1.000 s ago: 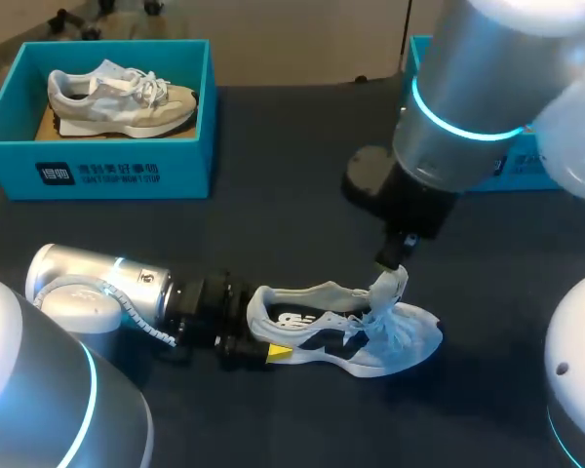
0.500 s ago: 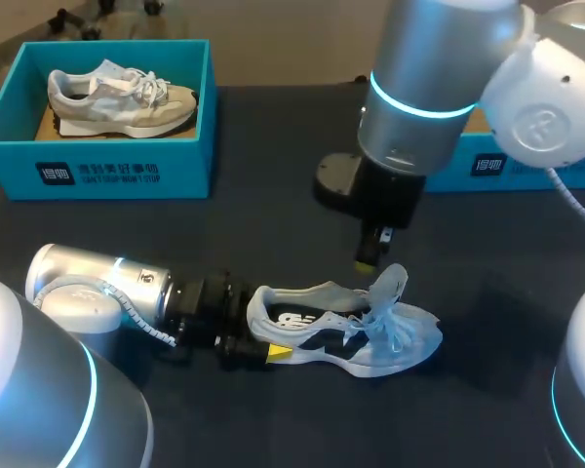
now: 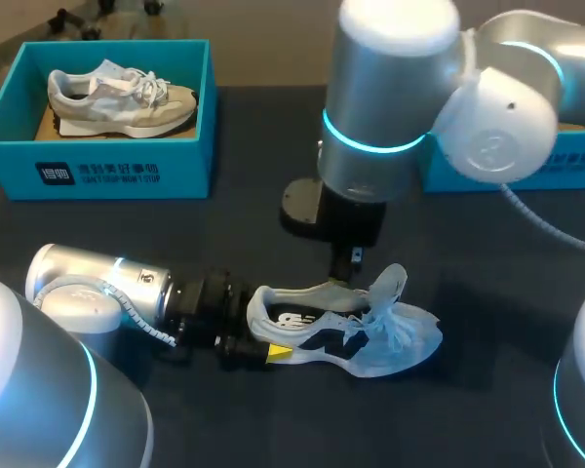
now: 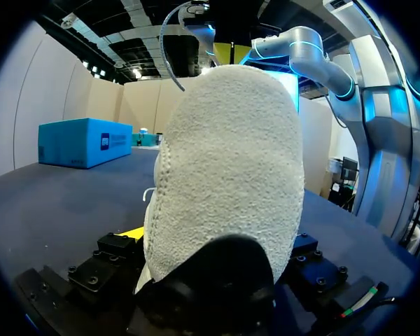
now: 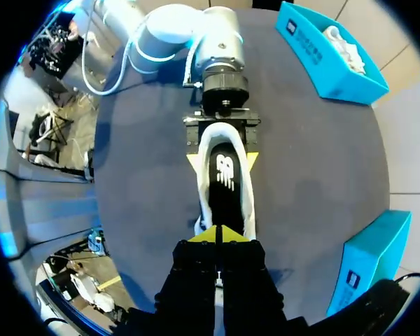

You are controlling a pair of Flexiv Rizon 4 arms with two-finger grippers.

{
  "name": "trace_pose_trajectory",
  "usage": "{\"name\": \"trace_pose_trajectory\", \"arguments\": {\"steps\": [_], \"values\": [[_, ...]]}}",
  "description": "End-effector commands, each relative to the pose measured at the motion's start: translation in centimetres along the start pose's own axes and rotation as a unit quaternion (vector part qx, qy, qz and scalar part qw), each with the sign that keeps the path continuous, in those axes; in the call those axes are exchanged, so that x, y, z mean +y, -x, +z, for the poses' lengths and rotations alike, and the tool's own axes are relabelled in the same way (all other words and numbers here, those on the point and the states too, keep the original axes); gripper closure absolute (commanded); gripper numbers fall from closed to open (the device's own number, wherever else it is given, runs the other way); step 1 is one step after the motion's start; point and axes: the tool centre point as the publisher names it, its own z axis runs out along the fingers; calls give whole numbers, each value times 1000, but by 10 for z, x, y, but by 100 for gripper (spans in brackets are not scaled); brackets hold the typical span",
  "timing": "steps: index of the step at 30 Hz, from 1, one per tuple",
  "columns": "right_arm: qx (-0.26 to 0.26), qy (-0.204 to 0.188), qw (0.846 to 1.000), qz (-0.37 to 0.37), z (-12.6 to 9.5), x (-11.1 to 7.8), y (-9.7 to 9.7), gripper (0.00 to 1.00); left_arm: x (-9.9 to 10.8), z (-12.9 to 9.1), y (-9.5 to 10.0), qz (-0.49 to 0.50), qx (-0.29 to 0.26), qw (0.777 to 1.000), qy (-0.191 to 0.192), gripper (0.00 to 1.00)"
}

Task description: Take the shoe out of the shoebox, open the shoe tongue, remove and reinsert the insole, then place the shoe into the shoebox

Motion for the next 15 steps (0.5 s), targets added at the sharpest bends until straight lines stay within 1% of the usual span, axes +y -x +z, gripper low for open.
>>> {"name": "trace_pose_trajectory", "arguments": {"steps": [1, 5, 10, 15], "values": [[1, -26, 1000, -9, 26, 30, 6, 100, 5, -1, -1, 0, -1, 1000, 1, 100], [-9, -22, 999, -25, 39, 35, 9, 100, 5, -1, -1, 0, -1, 1000, 1, 100], [-13, -30, 999, -38, 60, 40, 10, 100, 5, -1, -1, 0, -1, 1000, 1, 100], [-15, -32, 998, -50, 75, 43, 8, 100, 5, -1, -1, 0, -1, 1000, 1, 100]]}}
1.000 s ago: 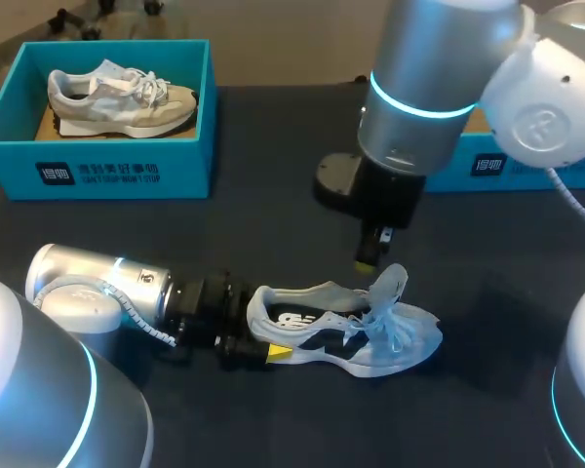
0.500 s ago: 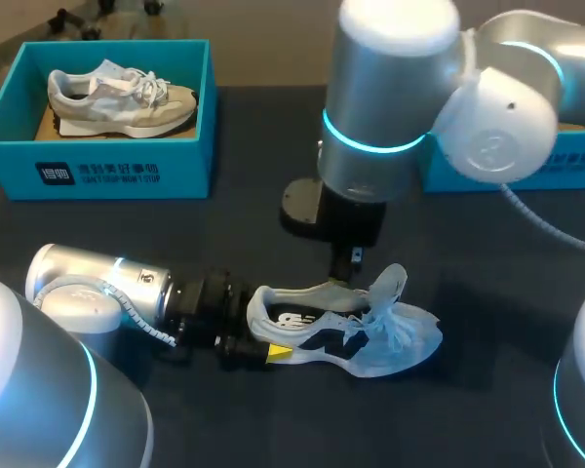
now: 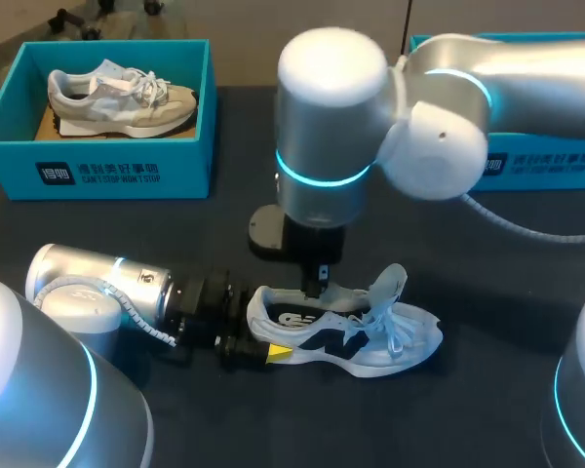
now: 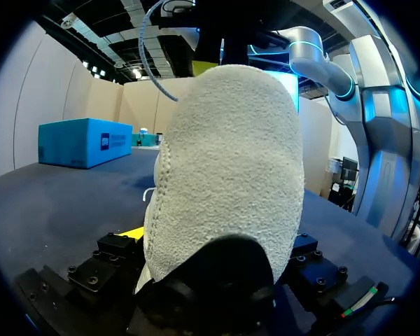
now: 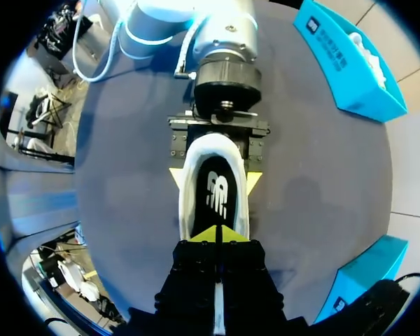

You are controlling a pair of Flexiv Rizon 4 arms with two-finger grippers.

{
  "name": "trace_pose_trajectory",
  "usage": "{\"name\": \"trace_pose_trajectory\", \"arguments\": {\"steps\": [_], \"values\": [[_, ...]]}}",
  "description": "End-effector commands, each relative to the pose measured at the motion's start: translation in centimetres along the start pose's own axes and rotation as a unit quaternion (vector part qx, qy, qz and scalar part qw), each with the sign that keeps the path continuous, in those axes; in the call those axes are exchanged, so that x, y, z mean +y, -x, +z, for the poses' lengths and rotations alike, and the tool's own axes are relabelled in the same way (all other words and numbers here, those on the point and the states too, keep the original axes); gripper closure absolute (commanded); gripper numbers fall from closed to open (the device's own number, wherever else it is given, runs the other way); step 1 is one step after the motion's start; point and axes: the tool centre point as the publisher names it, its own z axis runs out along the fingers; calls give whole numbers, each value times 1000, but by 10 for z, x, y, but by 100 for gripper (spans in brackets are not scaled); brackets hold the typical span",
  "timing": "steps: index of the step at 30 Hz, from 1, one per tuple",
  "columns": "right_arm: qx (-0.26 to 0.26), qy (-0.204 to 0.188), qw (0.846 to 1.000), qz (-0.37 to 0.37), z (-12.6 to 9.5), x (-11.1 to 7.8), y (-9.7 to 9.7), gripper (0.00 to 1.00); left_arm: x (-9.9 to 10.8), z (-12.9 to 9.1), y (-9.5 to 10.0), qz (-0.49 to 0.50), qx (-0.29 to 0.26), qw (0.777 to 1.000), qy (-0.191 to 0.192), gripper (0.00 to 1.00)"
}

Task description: Take the shoe out of the shoebox, open the shoe tongue, remove and reinsert the insole, then place the shoe into the shoebox

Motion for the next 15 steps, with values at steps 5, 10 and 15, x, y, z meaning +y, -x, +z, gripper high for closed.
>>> {"name": "trace_pose_trajectory", "arguments": {"steps": [5, 10, 15], "values": [[-9, -11, 1000, -6, 26, 12, -5, 100, 5, -1, -1, 0, -1, 1000, 1, 100], [-24, -12, 1000, -12, 33, 8, -6, 100, 5, -1, -1, 0, -1, 1000, 1, 100], [-33, -8, 999, -4, 44, -2, -4, 100, 5, -1, -1, 0, -1, 1000, 1, 100]]}}
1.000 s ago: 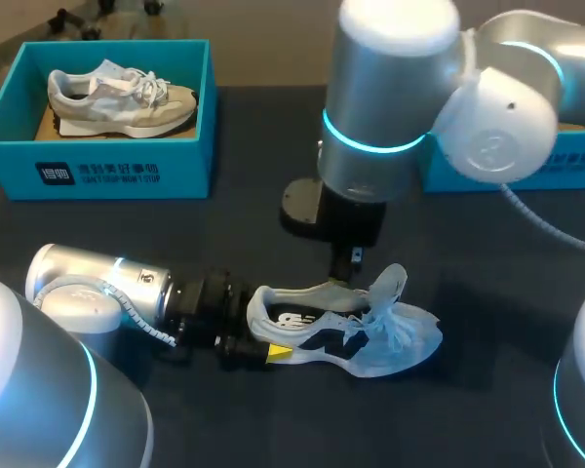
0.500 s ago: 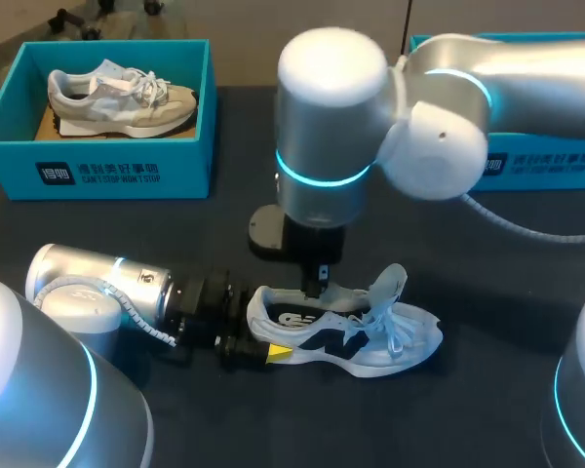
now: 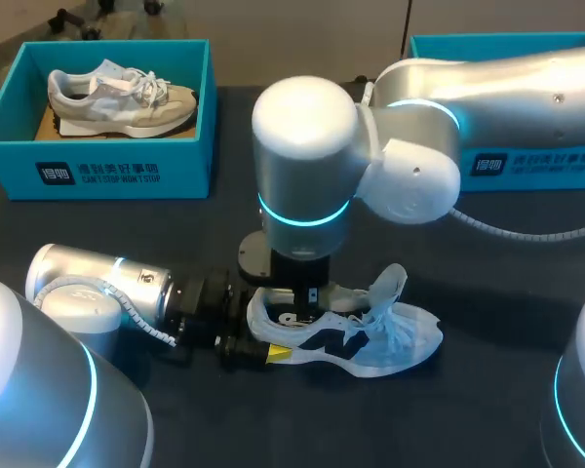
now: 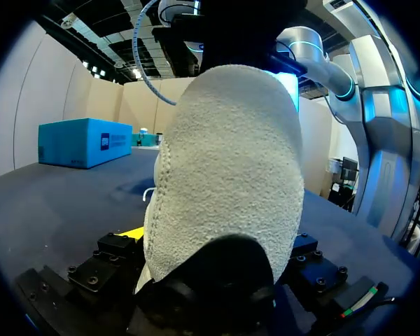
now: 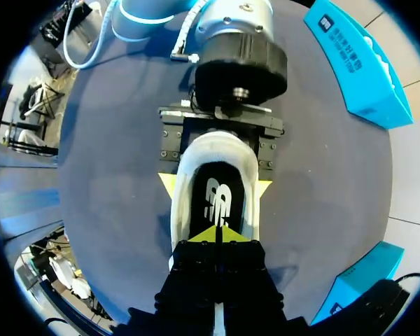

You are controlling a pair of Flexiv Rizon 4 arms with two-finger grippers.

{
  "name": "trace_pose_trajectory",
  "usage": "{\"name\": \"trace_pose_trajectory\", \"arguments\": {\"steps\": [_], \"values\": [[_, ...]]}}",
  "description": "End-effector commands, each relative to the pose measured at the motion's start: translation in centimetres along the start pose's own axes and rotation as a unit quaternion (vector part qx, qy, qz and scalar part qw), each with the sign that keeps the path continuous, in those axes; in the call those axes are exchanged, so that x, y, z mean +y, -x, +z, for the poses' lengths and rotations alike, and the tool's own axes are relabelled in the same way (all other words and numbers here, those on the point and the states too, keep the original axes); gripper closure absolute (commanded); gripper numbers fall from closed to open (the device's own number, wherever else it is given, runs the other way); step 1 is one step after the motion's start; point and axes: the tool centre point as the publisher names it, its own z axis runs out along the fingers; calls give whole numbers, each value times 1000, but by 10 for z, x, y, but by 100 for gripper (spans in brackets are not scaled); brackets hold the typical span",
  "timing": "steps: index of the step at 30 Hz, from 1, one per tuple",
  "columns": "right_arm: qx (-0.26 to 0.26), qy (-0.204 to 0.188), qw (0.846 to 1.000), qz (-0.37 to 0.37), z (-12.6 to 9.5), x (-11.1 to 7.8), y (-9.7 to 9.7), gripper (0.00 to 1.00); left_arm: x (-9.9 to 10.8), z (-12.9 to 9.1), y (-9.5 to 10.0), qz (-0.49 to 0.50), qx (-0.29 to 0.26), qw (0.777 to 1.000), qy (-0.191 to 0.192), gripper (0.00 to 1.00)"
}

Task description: Take the shoe out of the shoebox, open the shoe tongue, remove and reinsert the insole, then place the shoe into the shoebox

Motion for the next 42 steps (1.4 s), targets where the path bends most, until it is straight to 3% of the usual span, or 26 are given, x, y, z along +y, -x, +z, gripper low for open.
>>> {"name": "trace_pose_trajectory", "arguments": {"steps": [1, 19, 35, 42], "values": [[-5, 8, 1000, 5, 11, -10, -3, 100, 5, -1, -1, 0, -1, 1000, 1, 100], [-14, 8, 999, 49, 30, -48, 3, 100, 5, -1, -1, 0, -1, 1000, 1, 100], [-18, 14, 997, 70, 39, -54, 8, 100, 5, -1, -1, 0, -1, 1000, 1, 100], [-17, 20, 997, 74, 44, -55, 9, 71, 5, -1, -1, 0, -1, 1000, 1, 100]]}}
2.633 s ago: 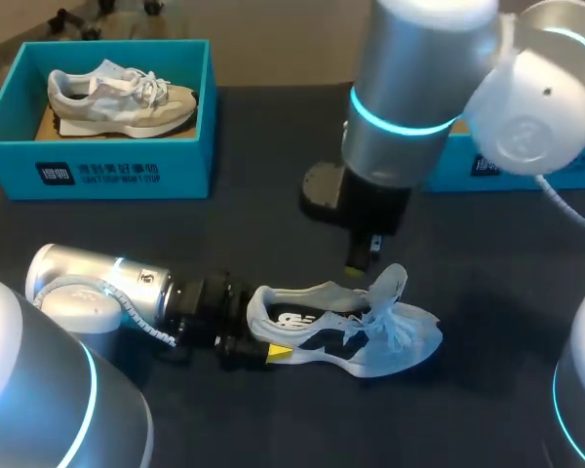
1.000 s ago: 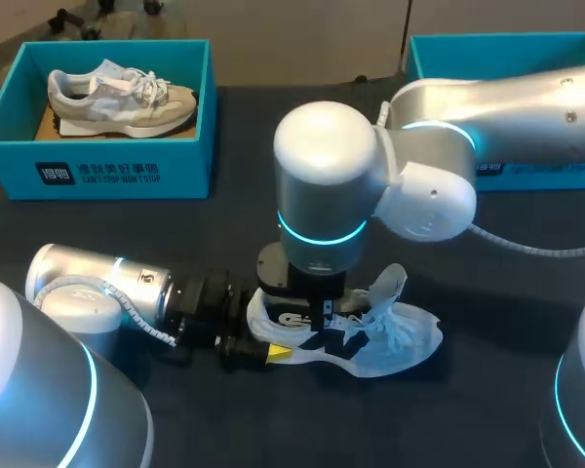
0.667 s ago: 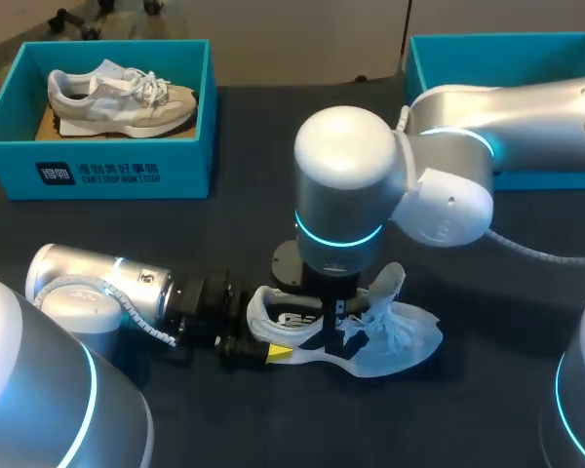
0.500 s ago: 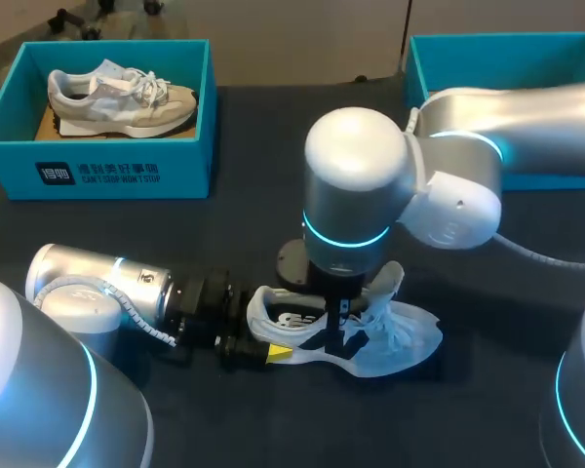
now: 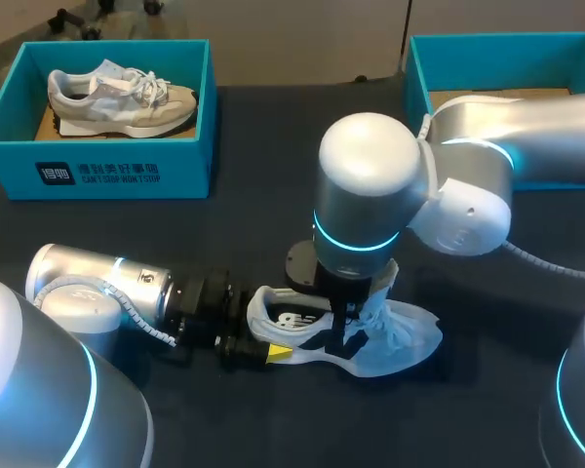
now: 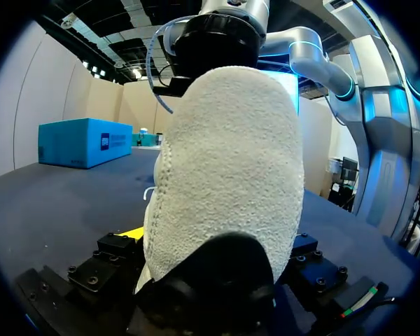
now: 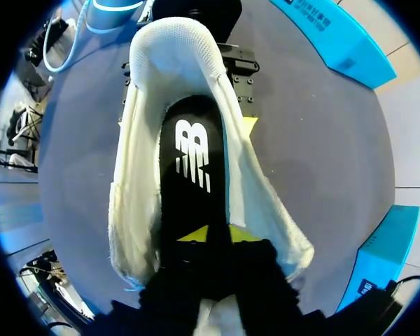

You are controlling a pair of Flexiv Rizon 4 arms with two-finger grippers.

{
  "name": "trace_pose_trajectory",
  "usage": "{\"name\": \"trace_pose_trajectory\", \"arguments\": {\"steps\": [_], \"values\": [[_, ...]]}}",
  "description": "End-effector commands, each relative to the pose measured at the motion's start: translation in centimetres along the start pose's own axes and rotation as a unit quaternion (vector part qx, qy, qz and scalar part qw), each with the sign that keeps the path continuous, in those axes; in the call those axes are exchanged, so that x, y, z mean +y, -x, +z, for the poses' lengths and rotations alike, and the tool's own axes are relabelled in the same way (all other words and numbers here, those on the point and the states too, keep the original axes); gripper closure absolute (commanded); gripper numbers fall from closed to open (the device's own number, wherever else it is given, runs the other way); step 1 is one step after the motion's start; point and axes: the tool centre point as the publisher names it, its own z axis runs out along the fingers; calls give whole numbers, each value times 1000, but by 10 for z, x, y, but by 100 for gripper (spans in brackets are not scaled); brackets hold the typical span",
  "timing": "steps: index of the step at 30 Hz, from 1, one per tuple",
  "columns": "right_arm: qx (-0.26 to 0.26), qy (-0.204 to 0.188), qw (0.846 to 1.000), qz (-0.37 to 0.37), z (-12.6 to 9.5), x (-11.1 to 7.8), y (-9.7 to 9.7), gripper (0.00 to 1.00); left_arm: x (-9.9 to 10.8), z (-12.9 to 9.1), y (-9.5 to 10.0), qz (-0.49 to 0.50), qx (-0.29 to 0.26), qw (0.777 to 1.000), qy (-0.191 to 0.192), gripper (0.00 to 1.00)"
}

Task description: Take the shoe out of the shoebox, open the shoe tongue, remove and reinsert the insole, then place the shoe into the shoebox

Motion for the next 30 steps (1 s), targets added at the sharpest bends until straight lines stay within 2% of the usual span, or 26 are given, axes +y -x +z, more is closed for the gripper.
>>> {"name": "trace_pose_trajectory", "arguments": {"steps": [1, 6, 11, 23, 30], "values": [[0, 6, 1000, 2, 6, -2, 2, 67, 5, -1, -1, 0, -1, 1000, 1, 100], [8, 8, 1000, 3, 11, 0, 5, 62, 5, -1, -1, 0, -1, 1000, 1, 100], [29, 5, 1000, 5, 18, 3, 4, 63, 5, -1, -1, 0, -1, 1000, 1, 100], [72, 13, 997, 24, 34, 6, -17, 64, 5, -1, -1, 0, -1, 1000, 1, 100], [114, -1, 993, 21, 37, 11, -31, 67, 5, -1, -1, 0, -1, 1000, 1, 100]]}}
